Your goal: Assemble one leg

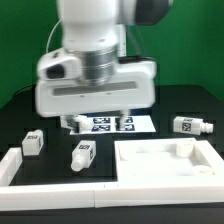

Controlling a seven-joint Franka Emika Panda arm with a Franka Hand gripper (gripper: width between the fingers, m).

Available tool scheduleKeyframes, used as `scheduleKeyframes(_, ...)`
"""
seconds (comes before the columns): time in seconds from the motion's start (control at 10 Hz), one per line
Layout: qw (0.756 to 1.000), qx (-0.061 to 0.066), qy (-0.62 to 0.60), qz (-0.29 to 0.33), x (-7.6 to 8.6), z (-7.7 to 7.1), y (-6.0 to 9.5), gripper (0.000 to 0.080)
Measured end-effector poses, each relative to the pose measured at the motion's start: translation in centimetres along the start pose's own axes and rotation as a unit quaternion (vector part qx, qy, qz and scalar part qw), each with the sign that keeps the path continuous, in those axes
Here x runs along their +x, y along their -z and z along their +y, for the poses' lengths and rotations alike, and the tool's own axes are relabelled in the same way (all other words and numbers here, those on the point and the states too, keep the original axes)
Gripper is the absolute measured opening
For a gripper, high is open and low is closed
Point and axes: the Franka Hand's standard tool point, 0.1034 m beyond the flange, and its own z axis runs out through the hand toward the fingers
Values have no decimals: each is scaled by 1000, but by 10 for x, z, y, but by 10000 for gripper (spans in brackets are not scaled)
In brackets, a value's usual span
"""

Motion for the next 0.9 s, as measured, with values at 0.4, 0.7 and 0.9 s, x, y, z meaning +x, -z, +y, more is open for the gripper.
scheduleKeyframes(0.4, 1000, -7, -6, -5, -17, 48, 8, 648)
scheduleKeyframes(0.7, 997, 11, 2, -71, -26, 47, 5, 648)
scheduleKeyframes(0.9, 985, 5, 2, -174, -38, 88, 10, 648)
